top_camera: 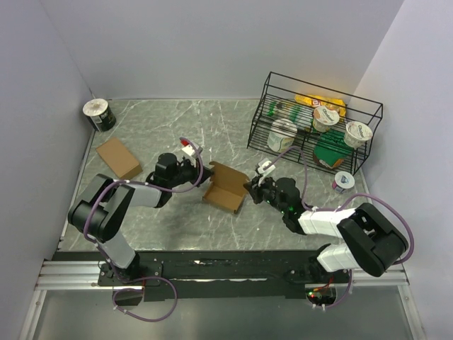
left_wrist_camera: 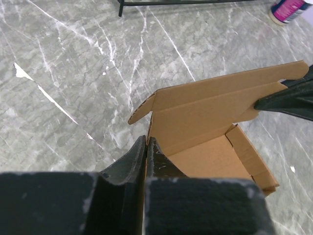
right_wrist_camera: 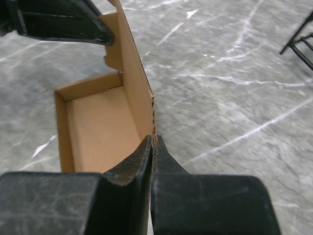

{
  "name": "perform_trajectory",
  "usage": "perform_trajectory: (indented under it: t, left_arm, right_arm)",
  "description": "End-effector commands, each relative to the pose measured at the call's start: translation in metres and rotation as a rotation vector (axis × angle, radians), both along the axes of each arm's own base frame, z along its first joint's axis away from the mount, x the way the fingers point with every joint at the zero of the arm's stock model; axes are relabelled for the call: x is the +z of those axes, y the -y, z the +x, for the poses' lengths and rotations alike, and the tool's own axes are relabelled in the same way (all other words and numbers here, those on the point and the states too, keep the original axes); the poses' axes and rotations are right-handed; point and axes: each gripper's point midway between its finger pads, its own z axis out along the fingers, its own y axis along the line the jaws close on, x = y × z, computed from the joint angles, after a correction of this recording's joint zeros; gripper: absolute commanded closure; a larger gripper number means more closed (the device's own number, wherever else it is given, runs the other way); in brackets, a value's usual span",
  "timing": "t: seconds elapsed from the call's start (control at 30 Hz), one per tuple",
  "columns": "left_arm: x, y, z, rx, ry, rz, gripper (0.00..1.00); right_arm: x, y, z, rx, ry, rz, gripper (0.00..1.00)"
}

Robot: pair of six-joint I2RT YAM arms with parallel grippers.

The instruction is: Fold the paper box

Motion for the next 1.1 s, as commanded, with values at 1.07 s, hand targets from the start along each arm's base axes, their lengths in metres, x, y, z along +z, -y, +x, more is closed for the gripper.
perform_trajectory:
  t: [1.07]
  left_arm:
    - [0.000,0.036,-0.054,0.322,0.026,-0.124,0.99]
  right_arm:
    - [0.020,-0.019,0.016,-0.506,0.031,-0.048,1.00]
